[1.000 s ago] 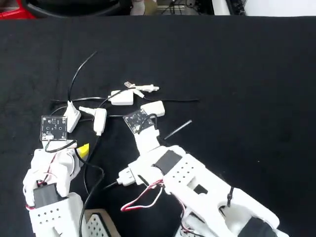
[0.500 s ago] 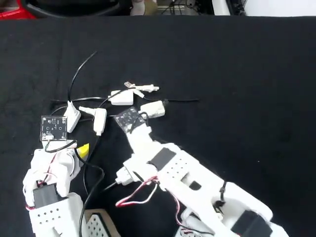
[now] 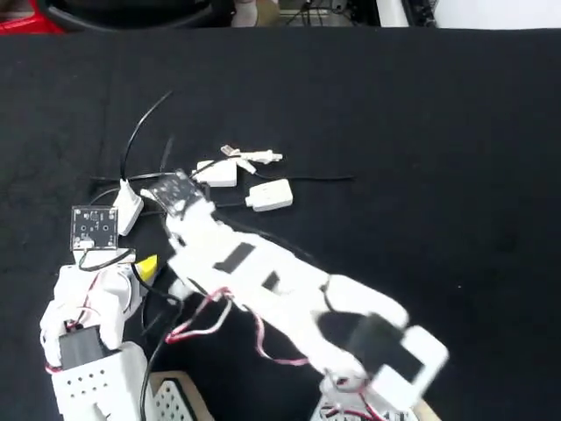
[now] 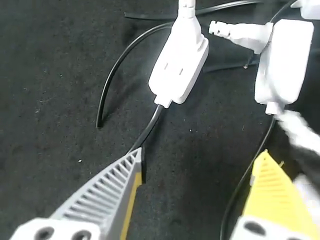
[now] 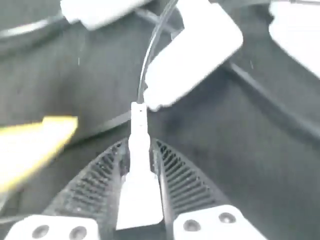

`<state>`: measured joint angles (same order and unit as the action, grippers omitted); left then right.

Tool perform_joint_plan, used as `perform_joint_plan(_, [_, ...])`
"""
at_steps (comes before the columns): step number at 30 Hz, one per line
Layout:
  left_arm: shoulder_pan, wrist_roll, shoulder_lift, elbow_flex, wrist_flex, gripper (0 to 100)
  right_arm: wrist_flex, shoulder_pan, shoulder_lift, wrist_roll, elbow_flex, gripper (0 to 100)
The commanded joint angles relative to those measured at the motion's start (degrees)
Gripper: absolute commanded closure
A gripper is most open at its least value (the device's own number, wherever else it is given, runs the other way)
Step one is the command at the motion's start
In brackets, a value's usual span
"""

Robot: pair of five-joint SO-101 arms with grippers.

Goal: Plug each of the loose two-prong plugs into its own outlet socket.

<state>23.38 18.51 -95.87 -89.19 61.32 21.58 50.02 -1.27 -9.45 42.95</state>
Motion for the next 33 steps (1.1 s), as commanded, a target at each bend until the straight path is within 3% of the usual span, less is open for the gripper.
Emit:
perform_joint_plan(1, [1.01, -1.85, -0.44, 0.75, -0.88, 66, -3.08, 0.79, -4.62, 0.35, -10.68, 98.6])
perform_joint_plan(6, [5.58, -4.92, -0.44, 2.15, -0.88, 66, -2.64, 1.14, -11.12, 0.44, -20.26, 98.2])
perform_joint_plan(9, [5.76, -5.1, -0.44, 2.15, -0.97, 66, 0.79, 1.14, -13.85, 0.44, -23.25, 88.1])
perform_joint_plan(14, [5.76, -5.1, -0.44, 2.15, -0.97, 66, 15.91, 1.05, -12.62, 4.31, -28.7, 67.1])
perform_joint_plan(19, [5.85, -5.1, -0.44, 2.15, -0.97, 66, 32.35, -1.58, -3.65, 7.65, -31.78, 65.9])
perform_joint_plan(22, [5.93, -5.1, -0.44, 2.15, -0.97, 66, 44.66, -5.89, 3.21, 15.91, -33.71, 65.9])
perform_joint_plan(27, [5.85, -5.1, -0.44, 2.15, -0.97, 66, 64.35, -18.9, 10.07, 41.41, -37.49, 65.9])
perform_joint_plan(30, [5.76, -5.1, -0.44, 2.15, -0.97, 66, 61.36, -28.22, 9.63, 53.71, -37.49, 65.9])
perform_joint_plan(33, [5.76, -4.92, -0.44, 2.07, -0.97, 66, 48.62, -34.9, 6.02, 58.64, -36.79, 69.8])
